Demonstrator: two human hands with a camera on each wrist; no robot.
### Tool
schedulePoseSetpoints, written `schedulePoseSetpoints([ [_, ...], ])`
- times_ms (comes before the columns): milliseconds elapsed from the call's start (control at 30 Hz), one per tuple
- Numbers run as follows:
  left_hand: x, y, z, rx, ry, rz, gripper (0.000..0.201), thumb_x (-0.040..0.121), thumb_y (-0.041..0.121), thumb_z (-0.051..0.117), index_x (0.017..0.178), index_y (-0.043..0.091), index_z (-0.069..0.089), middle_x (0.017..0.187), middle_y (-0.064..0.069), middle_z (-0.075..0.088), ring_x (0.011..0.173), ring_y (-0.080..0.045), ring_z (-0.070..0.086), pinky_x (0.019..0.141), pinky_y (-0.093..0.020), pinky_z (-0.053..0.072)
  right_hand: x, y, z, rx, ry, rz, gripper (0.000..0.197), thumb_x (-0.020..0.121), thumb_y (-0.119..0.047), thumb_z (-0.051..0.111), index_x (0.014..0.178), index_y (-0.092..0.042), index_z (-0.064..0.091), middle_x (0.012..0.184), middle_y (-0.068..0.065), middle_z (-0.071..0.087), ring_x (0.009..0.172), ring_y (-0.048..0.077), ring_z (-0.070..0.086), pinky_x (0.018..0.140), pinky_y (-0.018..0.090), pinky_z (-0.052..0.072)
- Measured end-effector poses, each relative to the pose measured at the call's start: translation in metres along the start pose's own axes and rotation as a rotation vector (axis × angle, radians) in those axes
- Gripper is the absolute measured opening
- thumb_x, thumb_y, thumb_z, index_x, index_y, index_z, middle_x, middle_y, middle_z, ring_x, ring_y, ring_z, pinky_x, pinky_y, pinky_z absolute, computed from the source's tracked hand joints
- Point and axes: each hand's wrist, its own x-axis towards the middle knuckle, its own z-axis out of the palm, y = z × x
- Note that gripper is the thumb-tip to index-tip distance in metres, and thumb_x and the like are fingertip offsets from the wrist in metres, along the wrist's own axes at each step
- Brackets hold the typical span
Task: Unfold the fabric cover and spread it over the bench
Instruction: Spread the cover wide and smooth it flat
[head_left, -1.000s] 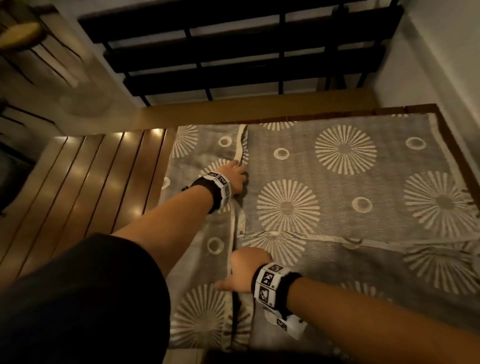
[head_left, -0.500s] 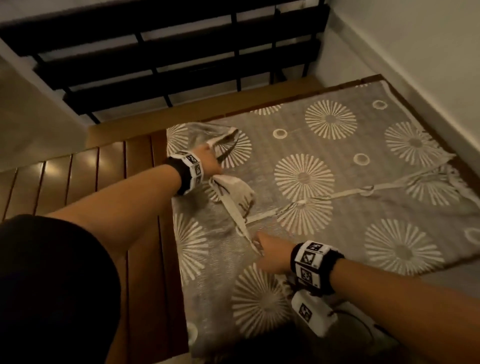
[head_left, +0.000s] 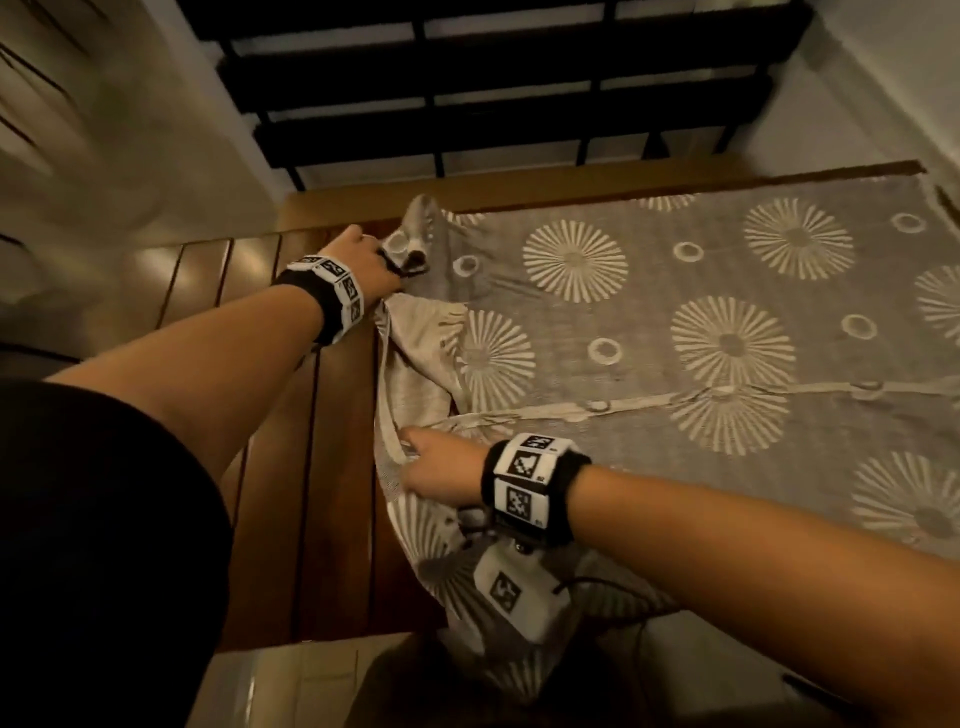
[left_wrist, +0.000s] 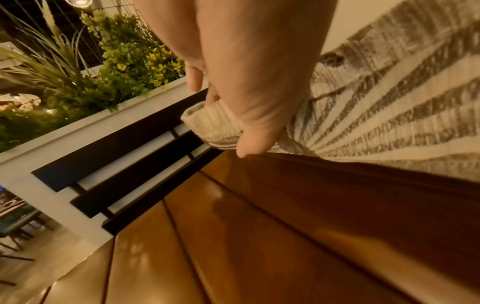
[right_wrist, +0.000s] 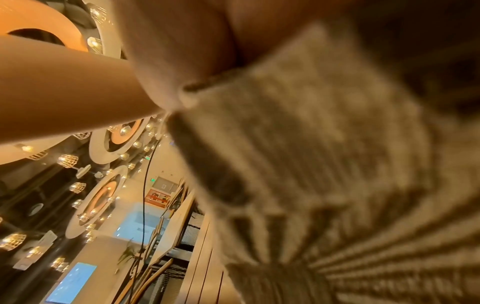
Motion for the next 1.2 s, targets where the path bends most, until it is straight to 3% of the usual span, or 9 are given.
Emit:
schedulePoseSetpoints([
  [300,-0.034,-0.041,0.09,-0.014,-0.002,-0.029,0.036,0.096,0.03,0.049,0.132,0.031,0.052,0.135,-0.003,0.05,0.12,-0.026,0.043,0.096,-0.04,0.037,0.064,-0.05,0.092,0.313,0.082,0.167,0.071,0.088,-0.029,0.06,0.147,-0.019,0.022,0.127,0.012,0.055,0.08,0.02,0.055,0.058,0.026,0.043],
  [367,-0.042,-0.041,0.101,-0.117,-0.043,0.018,0.046,0.098,0.029,0.046,0.143,0.031,0.038,0.145,-0.007,0.039,0.128,-0.03,0.037,0.1,-0.043,0.037,0.073,-0.065,0.107,0.441,0.011,0.158,0.073,0.085,-0.028,0.061,0.147,-0.021,0.022,0.123,0.015,0.056,0.084,0.023,0.058,0.067,0.031,0.049],
  [467,-0.062,-0.024,0.102,-0.316,0.023,0.12,0.05,0.096,0.022,0.046,0.145,0.024,0.036,0.146,-0.015,0.038,0.13,-0.035,0.039,0.1,-0.047,0.04,0.08,-0.069,0.112,0.327,-0.056,0.127,0.055,0.091,-0.015,0.053,0.143,-0.007,0.037,0.146,0.018,0.04,0.126,0.035,0.046,0.104,0.04,0.038],
  [633,-0.094,0.041,0.097,-0.771,-0.046,0.327,0.043,0.094,0.033,0.05,0.137,0.025,0.048,0.135,-0.007,0.052,0.12,-0.029,0.052,0.096,-0.041,0.045,0.075,-0.041,0.09,0.23,0.009,0.243,0.028,0.097,-0.015,0.042,0.098,0.002,0.063,0.098,0.022,0.064,0.079,0.031,0.055,0.067,0.027,0.045],
  [733,-0.113,0.073,0.103,-0.799,-0.097,0.426,0.052,0.09,0.05,0.054,0.135,0.026,0.05,0.132,-0.007,0.048,0.113,-0.029,0.051,0.095,-0.044,0.045,0.064,-0.023,0.087,0.239,-0.043,0.229,0.032,0.102,-0.025,0.036,0.124,-0.01,0.054,0.122,0.009,0.058,0.107,0.023,0.056,0.095,0.03,0.044],
  [900,-0.135,0.086,0.117,-0.681,-0.082,0.397,0.088,0.077,0.065,0.063,0.148,0.027,0.027,0.151,-0.008,0.026,0.128,-0.033,0.04,0.099,-0.05,0.043,0.049,-0.013,0.118,0.393,-0.367,0.488,0.035,0.087,-0.05,0.049,0.07,-0.02,0.057,0.066,0.002,0.05,0.048,0.016,0.047,0.048,0.024,0.033],
  [1000,-0.153,0.089,0.122,-0.591,-0.032,0.337,0.094,0.075,0.064,0.063,0.15,0.032,0.016,0.158,-0.007,0.015,0.138,-0.032,0.028,0.103,-0.052,0.039,0.048,-0.024,0.141,0.559,-0.412,0.408,0.024,0.095,-0.028,0.039,0.096,-0.015,0.06,0.085,0.01,0.066,0.057,0.021,0.066,0.046,0.025,0.047],
  [1100,-0.168,0.099,0.117,-0.601,0.021,0.314,0.078,0.08,0.055,0.063,0.145,0.026,0.031,0.152,-0.01,0.027,0.133,-0.032,0.034,0.1,-0.05,0.043,0.051,-0.029,0.149,0.256,-0.053,0.186,0.031,0.092,-0.002,0.038,0.113,-0.001,0.061,0.093,0.014,0.068,0.069,0.022,0.063,0.06,0.03,0.046],
  [1200,-0.19,0.114,0.118,-0.698,0.062,0.323,0.065,0.085,0.057,0.055,0.14,0.025,0.04,0.143,-0.01,0.039,0.124,-0.032,0.044,0.096,-0.047,0.044,0.05,-0.012,0.136,-0.542,0.129,-0.055,0.024,0.089,-0.014,0.048,0.105,-0.008,0.065,0.108,0.014,0.066,0.097,0.03,0.06,0.077,0.031,0.044],
])
